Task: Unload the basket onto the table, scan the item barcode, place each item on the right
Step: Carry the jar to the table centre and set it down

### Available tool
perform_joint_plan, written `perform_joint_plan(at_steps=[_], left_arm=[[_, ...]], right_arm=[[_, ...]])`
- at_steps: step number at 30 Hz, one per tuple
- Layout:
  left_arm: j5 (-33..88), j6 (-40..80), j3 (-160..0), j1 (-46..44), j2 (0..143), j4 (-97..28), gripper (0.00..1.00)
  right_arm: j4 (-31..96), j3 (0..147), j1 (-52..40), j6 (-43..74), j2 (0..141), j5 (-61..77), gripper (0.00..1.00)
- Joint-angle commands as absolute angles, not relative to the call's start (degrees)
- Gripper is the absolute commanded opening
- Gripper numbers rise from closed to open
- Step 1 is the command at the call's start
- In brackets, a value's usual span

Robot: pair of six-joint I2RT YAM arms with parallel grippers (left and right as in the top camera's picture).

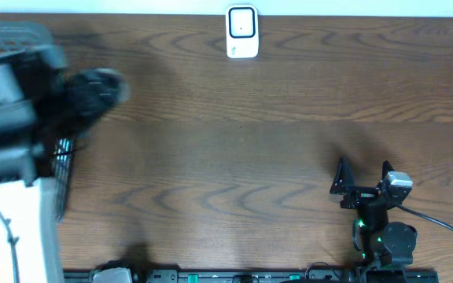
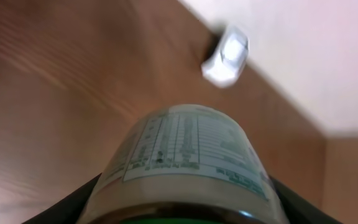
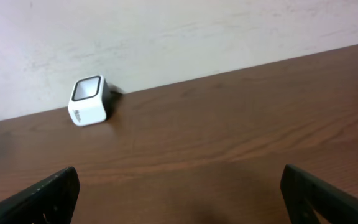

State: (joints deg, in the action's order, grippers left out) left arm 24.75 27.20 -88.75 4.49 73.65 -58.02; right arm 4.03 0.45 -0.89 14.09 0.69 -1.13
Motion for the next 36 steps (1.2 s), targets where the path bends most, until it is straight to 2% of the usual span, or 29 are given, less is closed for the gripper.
perform_joint_plan(at_steps=[1, 4, 9, 19, 28, 29, 31, 36], left_arm=[[17.0, 27.4, -89.0, -6.8, 79.4, -57.7, 0.66], [8.6, 29.1, -89.0, -16.5, 87.3, -57.7, 0.66], [1.4, 37.7, -89.0, -24.1, 98.9, -56.2, 0.66], [1.8, 53.4, -89.0, -28.4, 116.6, -51.5, 0.66], [4.7, 56.1, -89.0, -29.4, 121.7, -50.7, 0.67], [5.3, 56.1, -89.0, -29.5, 121.7, -50.6, 0.72], [5.5, 56.0, -89.0, -29.5, 121.7, -50.7, 0.96], [5.3, 52.7, -89.2, -28.3, 120.1, -52.0, 0.98]], right_arm=[[4.2, 0.3, -1.2, 14.7, 0.4, -1.6, 0.99], [4.2, 0.3, -1.2, 14.7, 0.4, -1.6, 0.99], [4.2, 0.3, -1.2, 14.7, 0.4, -1.6, 0.99], [4.2, 0.3, -1.2, 14.7, 0.4, -1.6, 0.99], [4.2, 0.3, -1.2, 14.7, 0.4, -1.6, 0.99], [4.2, 0.3, -1.2, 14.7, 0.4, -1.6, 0.99], [4.2, 0.3, -1.2, 14.7, 0.4, -1.6, 0.99], [4.2, 0.3, -1.2, 14.7, 0.4, -1.6, 0.99]])
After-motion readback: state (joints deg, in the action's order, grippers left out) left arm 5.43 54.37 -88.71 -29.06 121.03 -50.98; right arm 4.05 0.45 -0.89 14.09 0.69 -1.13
